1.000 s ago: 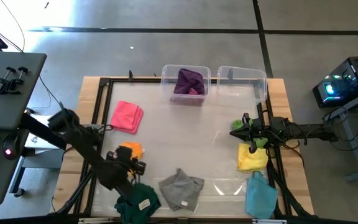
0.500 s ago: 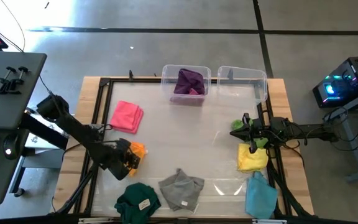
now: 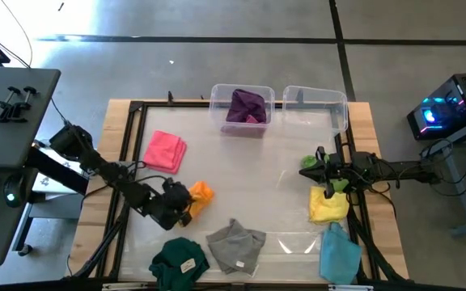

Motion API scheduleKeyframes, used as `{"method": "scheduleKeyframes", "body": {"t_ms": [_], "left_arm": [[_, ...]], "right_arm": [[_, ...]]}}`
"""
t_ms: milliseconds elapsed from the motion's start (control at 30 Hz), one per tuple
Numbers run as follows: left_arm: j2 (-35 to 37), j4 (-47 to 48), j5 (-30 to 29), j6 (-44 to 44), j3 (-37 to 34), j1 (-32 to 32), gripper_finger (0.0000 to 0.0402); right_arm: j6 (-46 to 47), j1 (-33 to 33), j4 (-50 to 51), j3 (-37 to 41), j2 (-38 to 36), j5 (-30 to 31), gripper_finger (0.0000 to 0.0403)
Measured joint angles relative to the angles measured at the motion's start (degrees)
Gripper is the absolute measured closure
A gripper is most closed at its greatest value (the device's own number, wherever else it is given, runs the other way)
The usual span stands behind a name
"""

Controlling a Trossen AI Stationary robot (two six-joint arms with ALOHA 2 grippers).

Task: Sort towels by color in basket
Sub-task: Put the orange towel into the right transparent bin

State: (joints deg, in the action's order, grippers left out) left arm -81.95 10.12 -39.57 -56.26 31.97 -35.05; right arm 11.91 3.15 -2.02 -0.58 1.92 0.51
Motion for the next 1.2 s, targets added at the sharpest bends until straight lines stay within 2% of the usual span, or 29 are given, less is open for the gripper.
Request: {"method": "scheduleKeyframes", "body": {"t_ms": [233, 400, 500, 600, 800, 867, 1000, 1100, 1200], "left_arm": [[0.02, -16.29, -3.8, 20.82, 0.04, 5.97, 0.0398], [0.07, -28.52, -3.32, 36.92, 0.09, 10.98, 0.0398], [0.07, -34.03, -1.53, 44.38, 0.09, 13.63, 0.0399], [0.07, -39.19, -1.18, 49.03, 0.11, 15.62, 0.0399], [0.09, -44.72, -0.67, 54.97, 0.11, 17.21, 0.04], [0.09, -44.89, 0.17, 55.4, 0.11, 17.41, 0.04], [-0.12, -47.61, 0.24, 55.48, 0.11, 17.42, 0.04], [-1.18, -51.12, 0.39, 57.87, 0.12, 17.2, 0.04], [-2.89, -54.98, 0.35, 61.21, 0.18, 16.41, 0.04]], "right_arm": [[0.9, -0.11, -7.52, 0.0, 1.56, 0.98, 0.04], [-0.9, -0.1, -15.11, 0.04, 8.86, -1.18, 0.04], [-4.05, -0.08, -20.29, 0.04, 16.41, -0.06, 0.0391], [-4.86, -0.1, -26.67, 0.06, 25.19, 3.42, 0.0361], [-6.63, -0.1, -47.4, -0.01, 43.88, 2.95, 0.0254], [-7.81, -0.1, -51.46, -1.21, 50.13, 2.7, 0.0219], [-12.01, -0.1, -57.46, -7.55, 63.65, -0.13, 0.0171], [-16.41, -0.09, -61.06, -13.93, 74.14, -4.14, 0.0161], [-18.39, -0.08, -64.99, -20.7, 82.97, -5.04, 0.016]]}}
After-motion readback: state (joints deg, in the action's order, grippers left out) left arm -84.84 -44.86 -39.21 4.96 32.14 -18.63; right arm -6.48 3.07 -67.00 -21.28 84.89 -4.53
